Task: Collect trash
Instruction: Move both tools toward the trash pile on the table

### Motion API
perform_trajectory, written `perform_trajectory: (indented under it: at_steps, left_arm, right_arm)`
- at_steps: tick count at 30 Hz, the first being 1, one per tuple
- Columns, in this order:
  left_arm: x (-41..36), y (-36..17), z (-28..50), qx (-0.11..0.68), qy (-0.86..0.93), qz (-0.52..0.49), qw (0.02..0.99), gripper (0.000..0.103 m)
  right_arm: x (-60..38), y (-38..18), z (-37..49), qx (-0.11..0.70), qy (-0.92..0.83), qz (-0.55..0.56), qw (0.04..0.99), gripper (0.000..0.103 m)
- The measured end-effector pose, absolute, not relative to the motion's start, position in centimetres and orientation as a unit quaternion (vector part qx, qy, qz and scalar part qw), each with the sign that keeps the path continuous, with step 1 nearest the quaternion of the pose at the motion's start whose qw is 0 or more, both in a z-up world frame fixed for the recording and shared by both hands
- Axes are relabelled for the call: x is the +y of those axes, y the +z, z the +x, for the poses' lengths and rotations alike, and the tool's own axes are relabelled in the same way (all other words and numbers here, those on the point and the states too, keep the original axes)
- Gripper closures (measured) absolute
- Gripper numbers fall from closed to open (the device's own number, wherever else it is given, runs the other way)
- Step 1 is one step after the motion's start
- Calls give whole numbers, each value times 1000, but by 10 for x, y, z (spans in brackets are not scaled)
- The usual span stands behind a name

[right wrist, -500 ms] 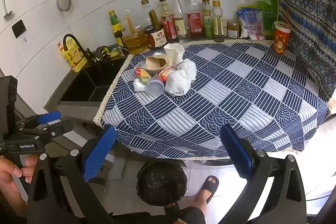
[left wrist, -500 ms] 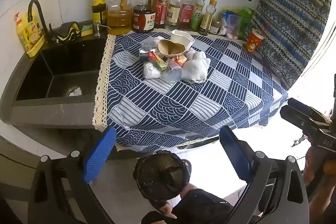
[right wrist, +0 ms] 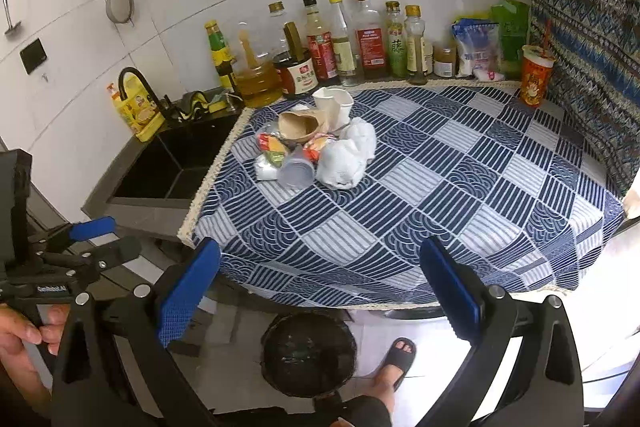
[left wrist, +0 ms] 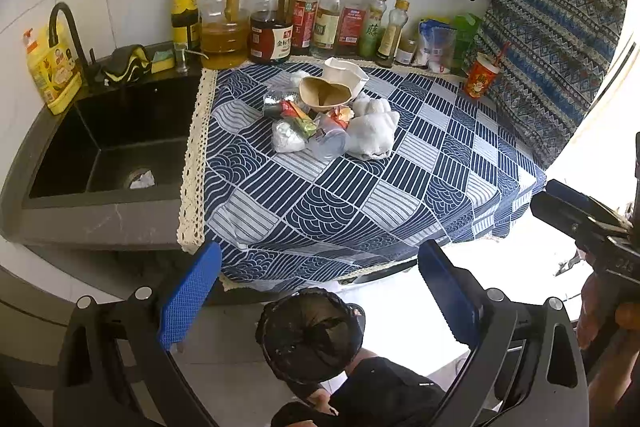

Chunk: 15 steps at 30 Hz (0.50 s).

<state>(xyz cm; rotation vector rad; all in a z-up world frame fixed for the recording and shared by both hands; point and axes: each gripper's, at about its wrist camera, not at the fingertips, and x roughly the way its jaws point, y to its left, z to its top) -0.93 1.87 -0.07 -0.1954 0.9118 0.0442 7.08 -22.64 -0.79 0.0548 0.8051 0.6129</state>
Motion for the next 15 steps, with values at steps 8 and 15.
perform_trajectory:
  at_steps: [8,15]
  left_arm:
    - [24,-5,-11,445,23,-98,890,7]
    - [31,-2,-3,439,28,-101,892,7]
  right_arm:
    - [-221,-15,75,422,282,18,861,4]
    - [-219,-7,82,400,296,37,867,4]
